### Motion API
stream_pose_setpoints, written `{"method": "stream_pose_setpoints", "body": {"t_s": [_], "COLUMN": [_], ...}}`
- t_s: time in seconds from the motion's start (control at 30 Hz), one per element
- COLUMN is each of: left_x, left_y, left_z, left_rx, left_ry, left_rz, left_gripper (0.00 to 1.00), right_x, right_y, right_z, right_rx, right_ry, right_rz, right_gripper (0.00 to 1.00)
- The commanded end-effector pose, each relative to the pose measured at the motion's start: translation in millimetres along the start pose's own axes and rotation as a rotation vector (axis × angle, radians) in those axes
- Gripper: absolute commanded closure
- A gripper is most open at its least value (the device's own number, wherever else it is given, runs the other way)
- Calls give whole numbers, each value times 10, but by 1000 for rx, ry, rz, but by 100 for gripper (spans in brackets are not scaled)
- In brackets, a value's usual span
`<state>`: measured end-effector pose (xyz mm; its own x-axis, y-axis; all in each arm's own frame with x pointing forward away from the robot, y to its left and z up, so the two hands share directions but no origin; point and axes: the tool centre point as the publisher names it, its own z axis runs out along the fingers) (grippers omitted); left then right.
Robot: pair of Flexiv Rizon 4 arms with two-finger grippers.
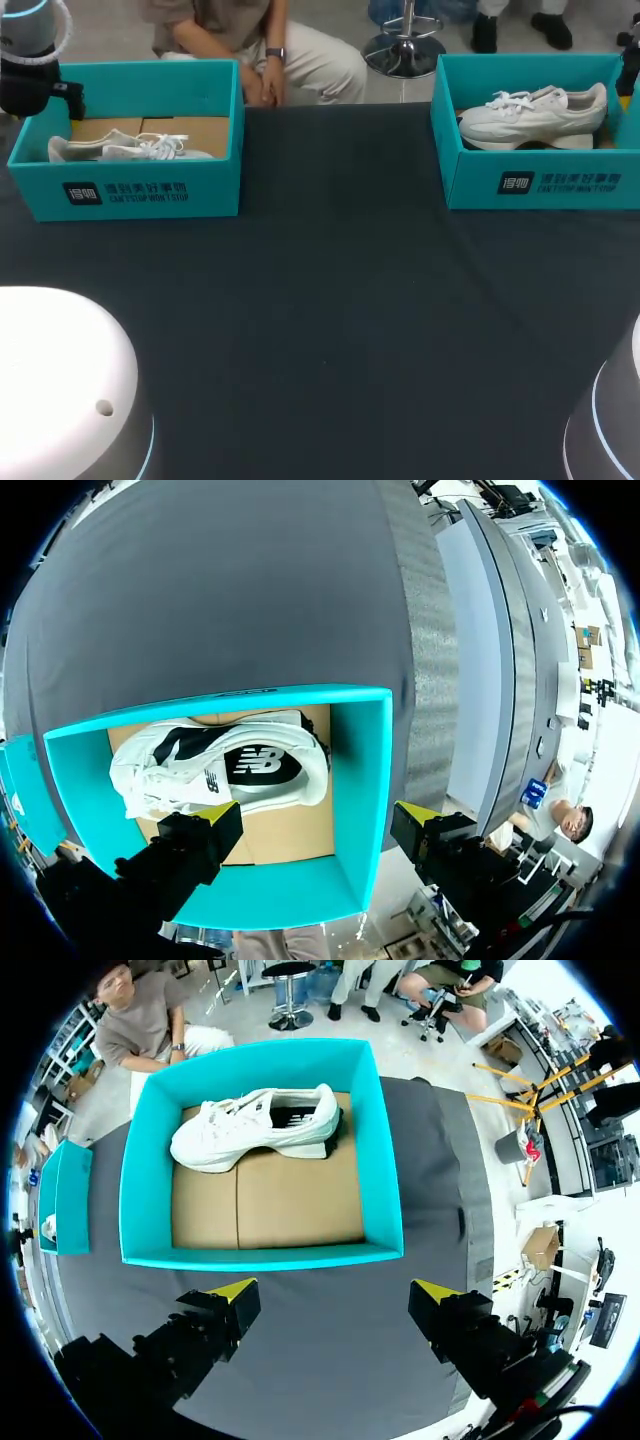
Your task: Take the shoe out of the shoebox, open the shoe tongue, remove and reinsert the insole, then place the shoe into the shoebox
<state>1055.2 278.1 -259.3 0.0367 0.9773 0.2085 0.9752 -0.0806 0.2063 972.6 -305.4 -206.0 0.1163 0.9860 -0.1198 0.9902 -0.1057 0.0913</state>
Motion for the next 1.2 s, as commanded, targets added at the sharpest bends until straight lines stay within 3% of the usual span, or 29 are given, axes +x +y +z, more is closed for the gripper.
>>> {"method": "stream_pose_setpoints", "body": {"t_s": [0.03,0.3,1.2], "left_x": [2,2,2], "left_y": [-3,-3,-3], "left_z": [0,0,0], "left_rx": [-1,-1,-1], "left_ry": [0,0,0], "left_rz": [1,1,1], "left_gripper": [0,0,0], "right_x": [10,-12,10], "right_y": [161,217,211], "right_z": [164,308,312], "right_rx": [26,34,46], "right_ry": [-2,30,44], "right_rz": [3,7,-20], "right_gripper": [0,0,0]}}
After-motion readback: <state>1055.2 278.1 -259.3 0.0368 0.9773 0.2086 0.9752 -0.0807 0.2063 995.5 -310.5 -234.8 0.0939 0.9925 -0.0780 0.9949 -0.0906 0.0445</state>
